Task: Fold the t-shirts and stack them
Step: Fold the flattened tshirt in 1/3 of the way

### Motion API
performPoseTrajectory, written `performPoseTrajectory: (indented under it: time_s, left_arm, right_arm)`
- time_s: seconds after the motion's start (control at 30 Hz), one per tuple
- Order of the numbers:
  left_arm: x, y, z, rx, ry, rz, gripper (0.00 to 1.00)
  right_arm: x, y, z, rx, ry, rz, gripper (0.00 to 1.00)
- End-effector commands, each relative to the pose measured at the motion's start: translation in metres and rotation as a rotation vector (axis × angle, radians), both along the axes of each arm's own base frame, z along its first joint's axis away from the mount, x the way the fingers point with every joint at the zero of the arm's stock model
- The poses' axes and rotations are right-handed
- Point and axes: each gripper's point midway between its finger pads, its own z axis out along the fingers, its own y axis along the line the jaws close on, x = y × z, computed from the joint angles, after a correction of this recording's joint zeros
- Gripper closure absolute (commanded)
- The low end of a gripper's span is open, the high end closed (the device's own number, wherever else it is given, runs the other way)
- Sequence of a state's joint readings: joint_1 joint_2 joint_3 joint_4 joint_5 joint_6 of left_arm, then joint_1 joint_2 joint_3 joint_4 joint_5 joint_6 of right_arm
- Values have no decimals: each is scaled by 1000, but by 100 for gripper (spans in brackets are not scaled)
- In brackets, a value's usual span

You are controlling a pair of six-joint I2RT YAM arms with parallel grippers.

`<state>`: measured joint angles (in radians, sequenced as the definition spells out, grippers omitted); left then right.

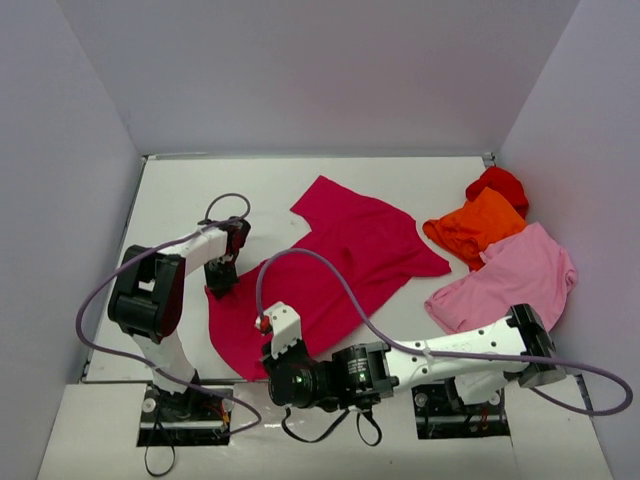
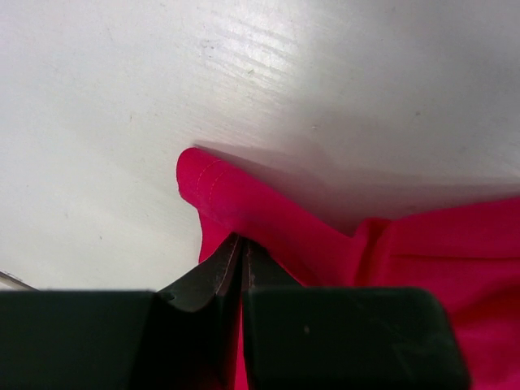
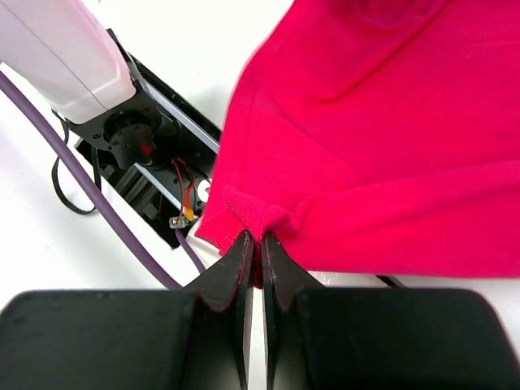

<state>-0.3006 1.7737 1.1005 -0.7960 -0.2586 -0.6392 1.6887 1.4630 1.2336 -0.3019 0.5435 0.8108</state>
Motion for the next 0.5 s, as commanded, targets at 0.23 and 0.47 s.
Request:
performPoseTrajectory:
  time_s: [0.23,0.47]
  left_arm:
    - [19,-11,3,-38,-76,11,100]
    - [20,-11,10,-39,-89,7,100]
  right_arm:
    - [26,27,-11,-115,-219,-81,100]
    - [38,61,-23,-128,-251,-70,100]
